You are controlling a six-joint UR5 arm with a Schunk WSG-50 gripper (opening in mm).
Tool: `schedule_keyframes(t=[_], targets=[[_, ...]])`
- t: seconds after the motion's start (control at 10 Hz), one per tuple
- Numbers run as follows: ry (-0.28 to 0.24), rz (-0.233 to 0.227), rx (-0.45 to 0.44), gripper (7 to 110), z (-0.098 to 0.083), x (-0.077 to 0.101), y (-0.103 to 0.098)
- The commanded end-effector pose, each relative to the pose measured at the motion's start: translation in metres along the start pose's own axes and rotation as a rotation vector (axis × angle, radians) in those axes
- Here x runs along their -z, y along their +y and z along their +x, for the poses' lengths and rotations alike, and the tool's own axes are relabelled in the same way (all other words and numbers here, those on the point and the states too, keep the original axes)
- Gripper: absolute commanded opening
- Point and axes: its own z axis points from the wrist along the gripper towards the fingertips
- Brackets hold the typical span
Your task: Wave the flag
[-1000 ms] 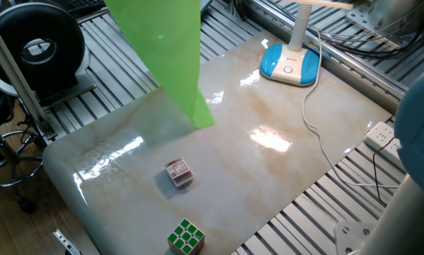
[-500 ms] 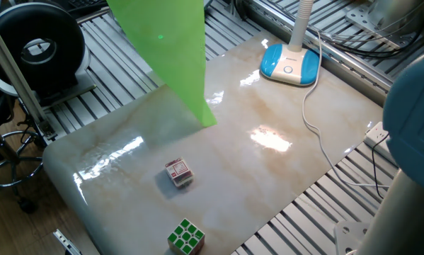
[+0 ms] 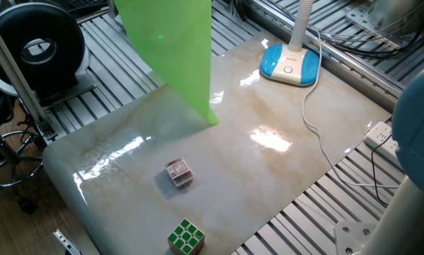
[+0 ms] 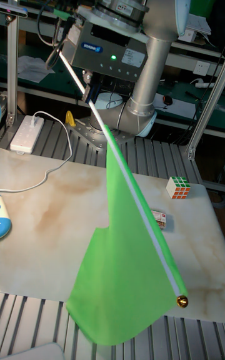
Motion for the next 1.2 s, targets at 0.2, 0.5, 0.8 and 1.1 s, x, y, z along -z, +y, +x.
schedule_keyframes(t=[0.2,0.5,0.8,1.1], targets=[[-0.018,0.045,0.021,7,-0.002,0.002,-0.017],[-0.053,-0.302,-0.111,7,-0.016,0.014,0.068],[-0.097,-0.648,-0.328,7,-0.05,0.057,0.141],[-0.085,-0.663,-0.353,7,-0.055,0.066,0.146]])
